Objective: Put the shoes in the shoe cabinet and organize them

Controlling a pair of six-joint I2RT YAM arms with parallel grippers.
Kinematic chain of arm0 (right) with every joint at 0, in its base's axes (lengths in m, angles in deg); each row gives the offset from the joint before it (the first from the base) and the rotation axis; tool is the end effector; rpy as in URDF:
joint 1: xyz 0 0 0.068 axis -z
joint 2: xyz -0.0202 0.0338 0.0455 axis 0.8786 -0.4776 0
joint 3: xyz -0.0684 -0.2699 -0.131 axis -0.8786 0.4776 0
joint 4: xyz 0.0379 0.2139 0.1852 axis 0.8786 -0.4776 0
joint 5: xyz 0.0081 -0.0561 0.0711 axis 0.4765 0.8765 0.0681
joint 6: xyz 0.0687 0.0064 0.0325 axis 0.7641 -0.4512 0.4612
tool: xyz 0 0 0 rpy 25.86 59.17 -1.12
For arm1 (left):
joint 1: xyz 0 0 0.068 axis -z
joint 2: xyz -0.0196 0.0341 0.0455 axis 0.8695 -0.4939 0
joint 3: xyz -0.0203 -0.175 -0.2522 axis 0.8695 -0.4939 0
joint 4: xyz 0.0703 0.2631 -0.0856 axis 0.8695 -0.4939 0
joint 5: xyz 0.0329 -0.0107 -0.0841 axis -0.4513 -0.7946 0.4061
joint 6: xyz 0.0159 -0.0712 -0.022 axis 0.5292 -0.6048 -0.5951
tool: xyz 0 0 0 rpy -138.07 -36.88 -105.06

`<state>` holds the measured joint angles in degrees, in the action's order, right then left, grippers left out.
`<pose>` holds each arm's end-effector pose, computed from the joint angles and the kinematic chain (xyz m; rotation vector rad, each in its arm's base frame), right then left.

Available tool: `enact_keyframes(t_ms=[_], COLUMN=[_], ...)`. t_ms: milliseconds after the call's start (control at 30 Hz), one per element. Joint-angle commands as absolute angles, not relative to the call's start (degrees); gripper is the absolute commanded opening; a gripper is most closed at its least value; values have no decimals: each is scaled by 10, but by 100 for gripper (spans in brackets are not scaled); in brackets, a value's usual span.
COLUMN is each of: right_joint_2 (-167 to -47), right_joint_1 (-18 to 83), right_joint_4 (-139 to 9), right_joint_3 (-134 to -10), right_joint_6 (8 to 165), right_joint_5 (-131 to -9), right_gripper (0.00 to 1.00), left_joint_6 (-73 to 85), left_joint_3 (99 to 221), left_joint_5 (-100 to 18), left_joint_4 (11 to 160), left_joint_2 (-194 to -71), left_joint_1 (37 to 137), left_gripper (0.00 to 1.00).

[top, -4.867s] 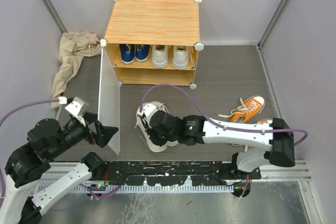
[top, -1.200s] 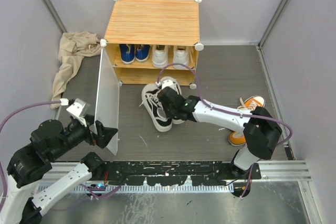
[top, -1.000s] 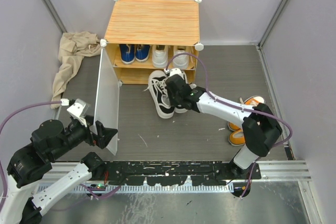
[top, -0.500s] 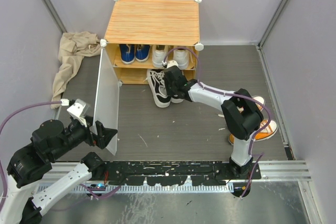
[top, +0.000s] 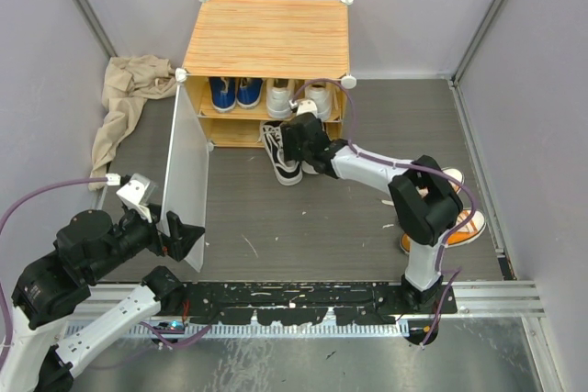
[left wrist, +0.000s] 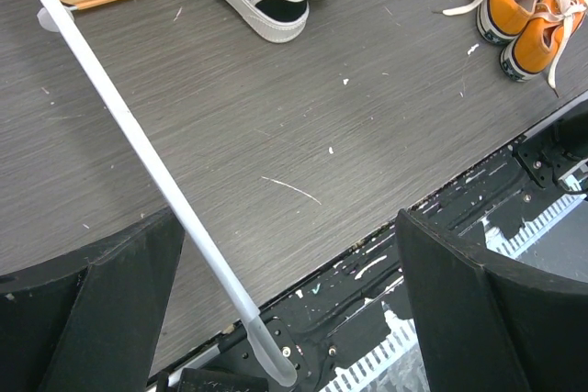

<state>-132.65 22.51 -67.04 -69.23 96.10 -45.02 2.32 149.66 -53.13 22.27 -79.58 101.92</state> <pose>0.3801 0.2825 0.2185 -0.2630 2.1670 0.2121 0.0340 -0.0244 0.3950 0.4031 1.9532 -0.5905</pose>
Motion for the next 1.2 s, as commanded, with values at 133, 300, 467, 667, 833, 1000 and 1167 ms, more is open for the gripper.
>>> enact_keyframes(t_ms=[133,300,467,667,833,1000,1167], right_joint_2=[-1183,-1139,-1140,-1190,-1232,-1250,-1239], right_joint_1=[192,188,188,199,209,211,211], right_joint_4=[-658,-699,-710,-703,-678,-647,-562], right_joint_3=[-654,-628,-595,-612,-621,-612,-566], right_joint_6=[972,980,993,991,987,980,951], right_joint_5=[-441,-407,-368,-373,-370,-337,-300], right_gripper=[70,71,74,76,76,69,38], left_joint_6=[25,26,29,28,28,30,28], left_joint_3=[1516,1516,1516,1505,1501,1503,1502], left_joint_5=[-533,-537,-541,-540,-543,-546,-546], left_joint_4=[236,236,237,253,255,252,252], left_joint_2=[-789,-786,-798,-804,-809,-812,-818], left_joint_1=[1020,1020,1021,1021,1020,1020,1020], left_gripper=[98,98,98,98,98,98,98])
